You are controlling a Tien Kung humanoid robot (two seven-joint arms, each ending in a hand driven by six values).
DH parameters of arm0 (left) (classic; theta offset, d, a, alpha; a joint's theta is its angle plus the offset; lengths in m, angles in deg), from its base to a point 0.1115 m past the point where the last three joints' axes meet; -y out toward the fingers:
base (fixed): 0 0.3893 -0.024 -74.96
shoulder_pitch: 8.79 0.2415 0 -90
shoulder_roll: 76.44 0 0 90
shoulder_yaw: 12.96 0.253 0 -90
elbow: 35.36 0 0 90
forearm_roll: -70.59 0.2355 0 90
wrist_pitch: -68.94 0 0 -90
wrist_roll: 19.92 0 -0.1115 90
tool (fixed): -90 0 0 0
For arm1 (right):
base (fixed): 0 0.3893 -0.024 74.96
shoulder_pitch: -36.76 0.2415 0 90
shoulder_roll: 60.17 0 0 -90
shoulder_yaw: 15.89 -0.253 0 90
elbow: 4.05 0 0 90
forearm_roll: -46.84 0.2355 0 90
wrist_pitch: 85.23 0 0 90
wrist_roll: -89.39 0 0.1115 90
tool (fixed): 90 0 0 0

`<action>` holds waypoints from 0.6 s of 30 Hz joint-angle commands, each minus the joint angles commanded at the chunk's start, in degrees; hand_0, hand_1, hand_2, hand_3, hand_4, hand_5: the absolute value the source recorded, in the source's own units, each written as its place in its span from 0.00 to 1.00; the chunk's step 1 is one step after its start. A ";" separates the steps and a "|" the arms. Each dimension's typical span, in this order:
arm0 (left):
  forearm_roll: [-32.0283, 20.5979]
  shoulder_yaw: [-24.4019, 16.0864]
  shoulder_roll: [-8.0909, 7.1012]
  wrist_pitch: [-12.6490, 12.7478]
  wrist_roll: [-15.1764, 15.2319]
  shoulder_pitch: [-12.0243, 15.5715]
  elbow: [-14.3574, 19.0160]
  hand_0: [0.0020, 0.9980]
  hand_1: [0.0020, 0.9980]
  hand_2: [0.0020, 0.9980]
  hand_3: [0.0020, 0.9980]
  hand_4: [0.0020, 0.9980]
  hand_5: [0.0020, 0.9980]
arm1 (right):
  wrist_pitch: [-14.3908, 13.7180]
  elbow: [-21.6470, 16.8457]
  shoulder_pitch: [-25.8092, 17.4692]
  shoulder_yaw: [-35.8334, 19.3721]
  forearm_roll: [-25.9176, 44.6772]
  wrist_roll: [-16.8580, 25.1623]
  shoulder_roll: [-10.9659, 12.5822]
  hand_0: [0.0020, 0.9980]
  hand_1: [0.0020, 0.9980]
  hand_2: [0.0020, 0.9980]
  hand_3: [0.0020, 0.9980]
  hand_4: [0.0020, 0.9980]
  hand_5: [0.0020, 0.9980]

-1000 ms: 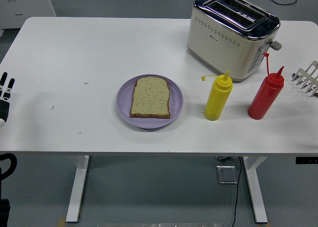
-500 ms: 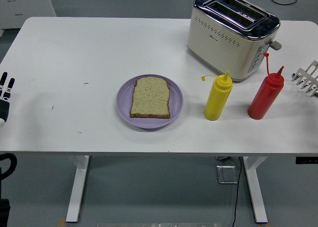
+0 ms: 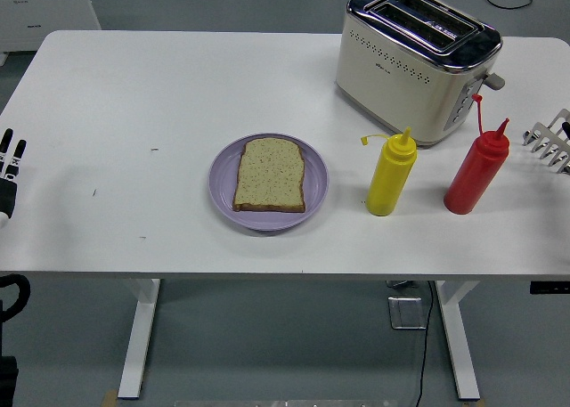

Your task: Pick up the cup,pour liquid into bread,place the cup on the desk

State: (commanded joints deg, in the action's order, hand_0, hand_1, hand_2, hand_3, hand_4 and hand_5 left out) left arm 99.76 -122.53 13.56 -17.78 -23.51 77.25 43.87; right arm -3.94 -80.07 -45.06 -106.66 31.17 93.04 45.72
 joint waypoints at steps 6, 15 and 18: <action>0.00 0.05 0.00 -0.01 0.01 -0.06 0.01 0.81 0.80 0.84 0.75 0.62 1.00 | 0.49 0.06 0.02 0.15 0.37 0.28 -0.08 0.75 0.68 0.72 0.73 0.58 0.62; -0.02 0.06 0.00 -0.04 0.05 -0.10 0.03 0.81 0.80 0.84 0.75 0.62 1.00 | 0.96 0.16 0.04 0.22 0.50 0.33 -0.12 0.75 0.68 0.73 0.73 0.59 0.63; -0.02 0.08 0.00 -0.03 0.06 -0.07 0.02 0.81 0.80 0.84 0.75 0.62 1.00 | 0.92 0.30 0.02 0.28 0.55 0.37 -0.18 0.75 0.68 0.73 0.73 0.59 0.63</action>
State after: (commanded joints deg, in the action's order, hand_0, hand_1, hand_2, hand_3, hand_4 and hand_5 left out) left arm 99.74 -122.45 13.56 -17.81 -23.45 77.18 43.89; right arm -3.01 -79.77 -45.04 -106.37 31.73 93.40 45.54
